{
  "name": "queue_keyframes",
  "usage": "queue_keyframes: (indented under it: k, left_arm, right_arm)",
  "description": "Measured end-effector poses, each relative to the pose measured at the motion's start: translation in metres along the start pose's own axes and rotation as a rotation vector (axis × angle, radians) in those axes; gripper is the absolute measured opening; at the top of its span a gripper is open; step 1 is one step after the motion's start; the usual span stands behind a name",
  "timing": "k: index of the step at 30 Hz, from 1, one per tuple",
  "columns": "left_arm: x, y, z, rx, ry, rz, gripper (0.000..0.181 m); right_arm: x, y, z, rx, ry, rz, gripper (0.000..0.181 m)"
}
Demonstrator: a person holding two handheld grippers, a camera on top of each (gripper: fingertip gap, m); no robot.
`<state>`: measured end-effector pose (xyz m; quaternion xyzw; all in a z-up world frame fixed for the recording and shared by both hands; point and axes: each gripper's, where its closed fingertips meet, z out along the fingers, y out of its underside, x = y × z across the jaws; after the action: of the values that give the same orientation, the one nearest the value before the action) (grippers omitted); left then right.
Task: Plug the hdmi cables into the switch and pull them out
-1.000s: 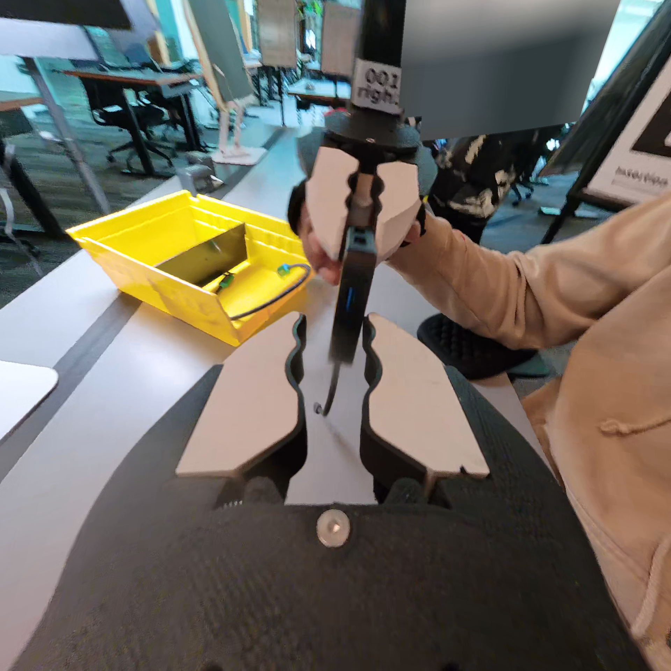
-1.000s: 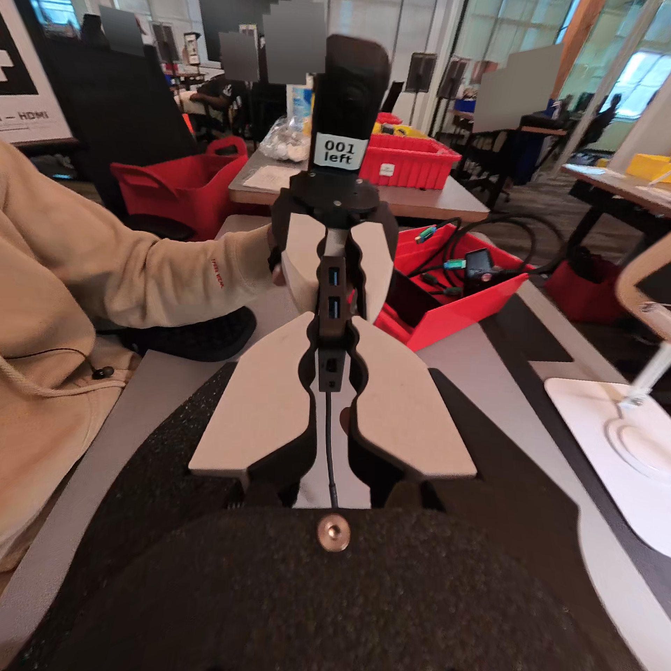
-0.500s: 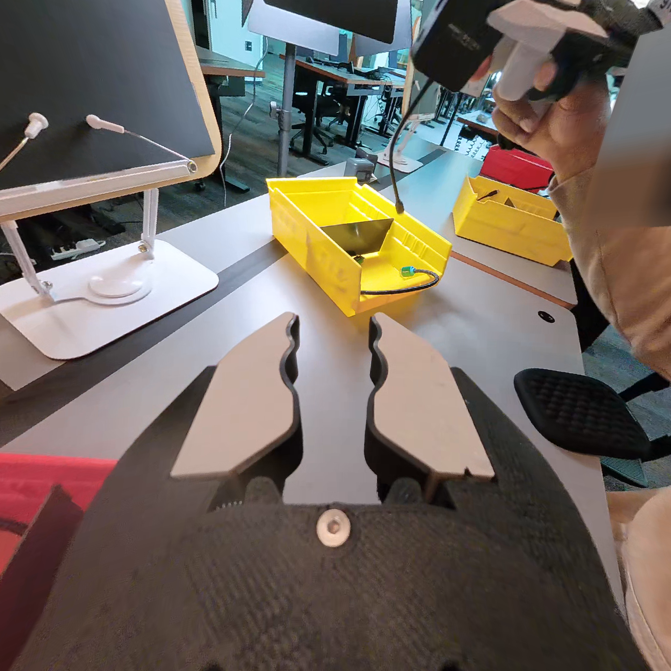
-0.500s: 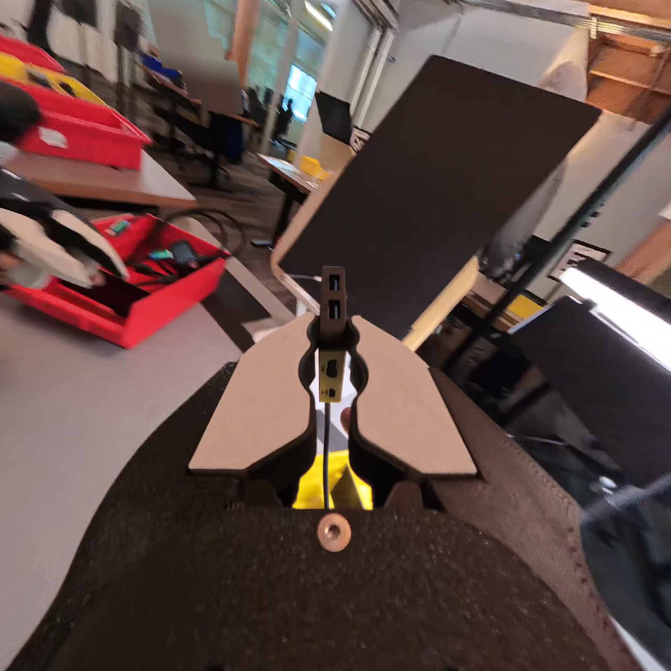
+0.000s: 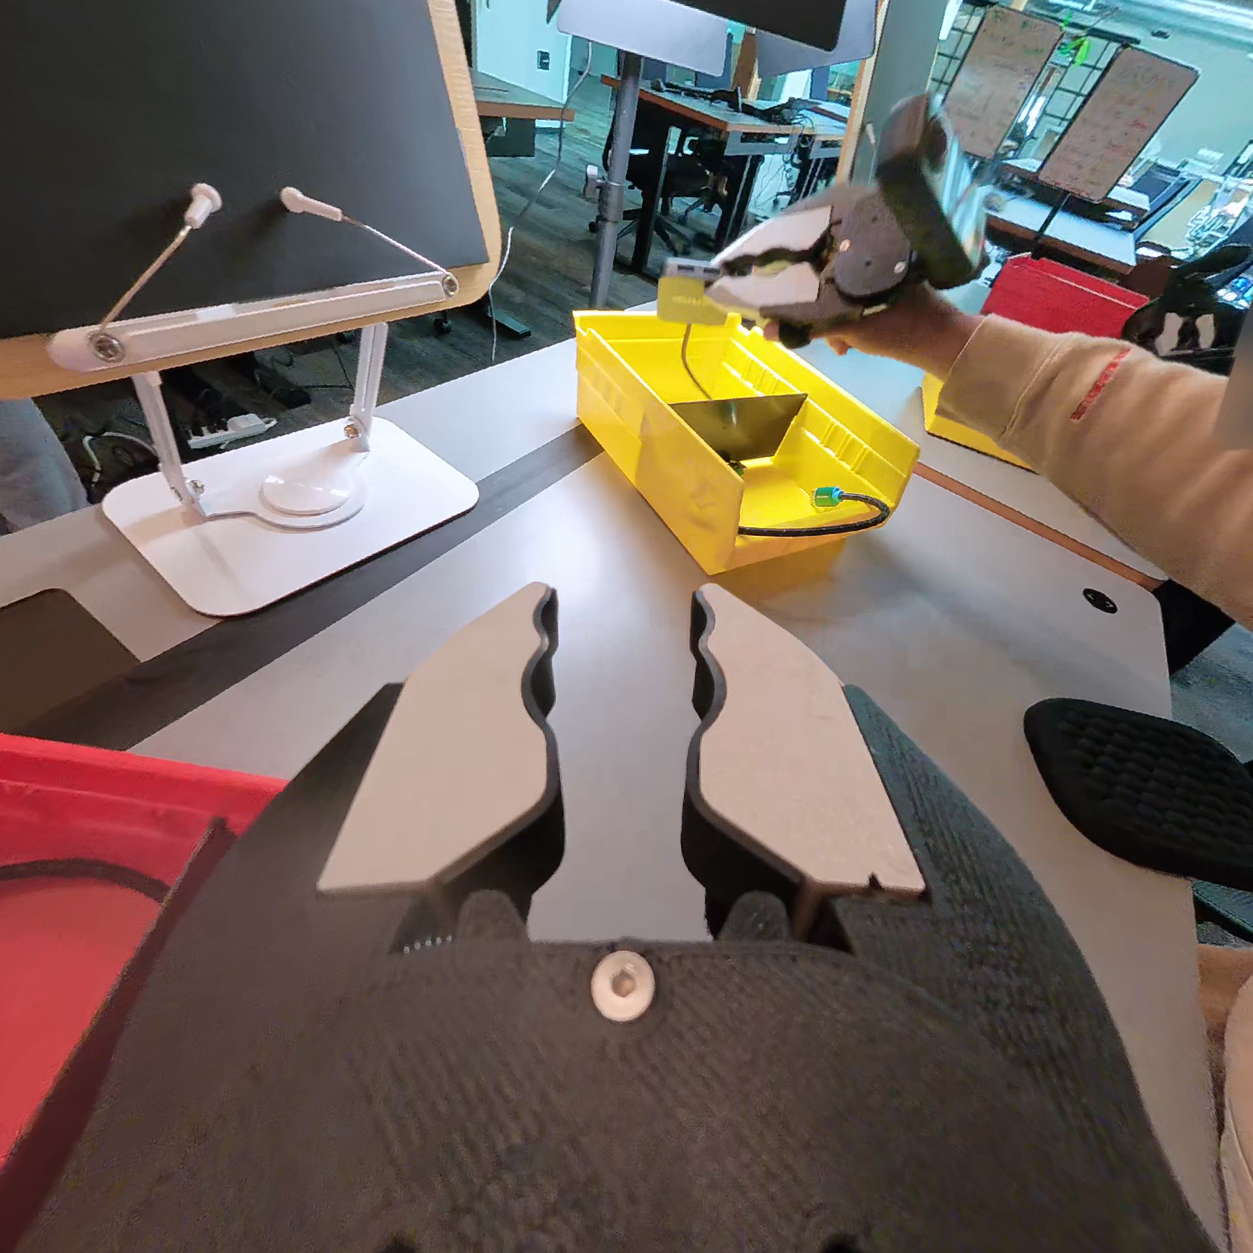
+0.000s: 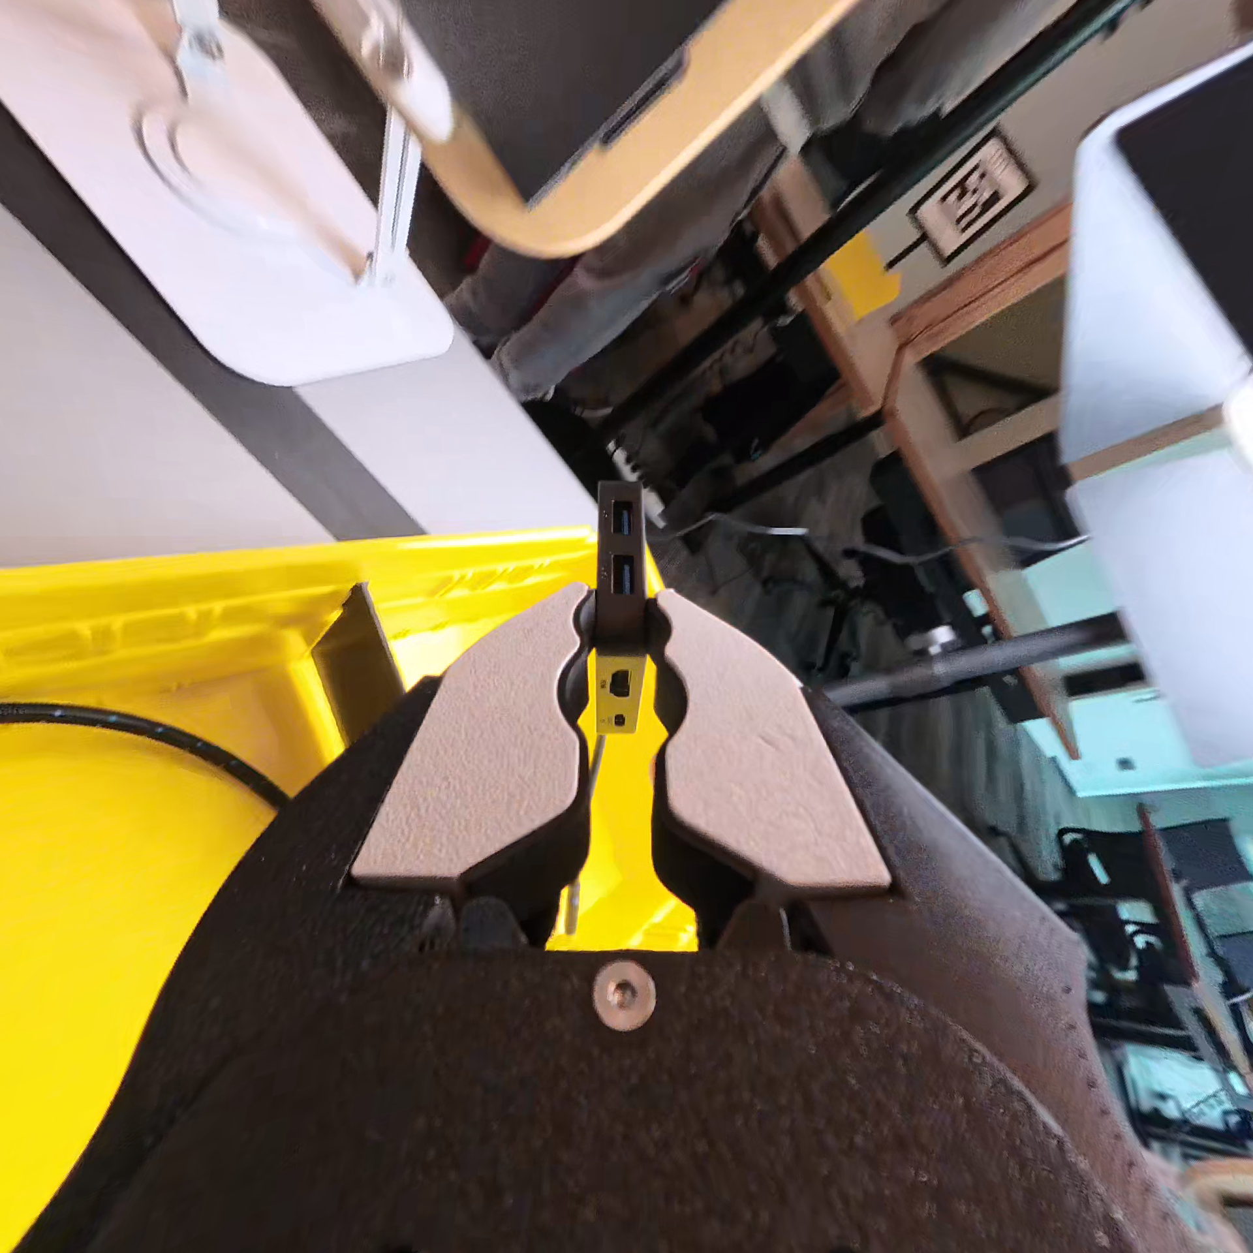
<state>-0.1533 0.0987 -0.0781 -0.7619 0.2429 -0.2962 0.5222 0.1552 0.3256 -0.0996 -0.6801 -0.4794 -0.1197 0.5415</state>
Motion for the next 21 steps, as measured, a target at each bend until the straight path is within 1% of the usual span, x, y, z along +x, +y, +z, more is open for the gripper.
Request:
queue_keyframes:
  k: [2,5,8,10,11,13,15,17,19,21]
  left_arm:
    - [-0.004,0.001,-0.002,-0.003,-0.008,-0.007,0.038]
    - [-0.01,0.002,-0.006,-0.005,-0.023,-0.018,0.038]
    - [-0.016,0.004,-0.009,-0.011,-0.034,-0.034,0.038]
    - [-0.021,0.005,-0.012,-0.009,-0.046,-0.042,0.038]
    - [-0.024,0.005,-0.014,-0.007,-0.052,-0.047,0.039]
    - [-0.029,0.004,-0.018,-0.001,-0.068,-0.054,0.039]
    - [-0.034,0.004,-0.022,0.002,-0.091,-0.057,0.039]
    - [-0.039,0.004,-0.026,0.003,-0.112,-0.058,0.039]
    - [-0.044,0.004,-0.03,0.004,-0.136,-0.058,0.039]
    - [-0.049,0.004,-0.034,0.002,-0.167,-0.055,0.039]
  right_arm:
    - [-0.017,0.018,0.014,-0.049,-0.04,0.03,0.015]
    - [-0.041,0.036,0.026,-0.113,-0.109,0.05,0.015]
    - [-0.053,0.04,0.027,-0.152,-0.162,0.091,0.023]
    - [-0.056,0.037,0.021,-0.16,-0.198,0.149,0.034]
    - [-0.058,0.031,0.016,-0.143,-0.217,0.185,0.038]
    - [-0.056,0.01,0.0,-0.066,-0.238,0.27,0.042]
    - [-0.055,-0.021,-0.024,0.051,-0.255,0.37,0.044]
    - [-0.057,-0.052,-0.054,0.175,-0.268,0.471,0.043]
    - [-0.067,-0.078,-0.084,0.268,-0.284,0.551,0.042]
    - [-0.089,-0.096,-0.11,0.333,-0.302,0.598,0.042]
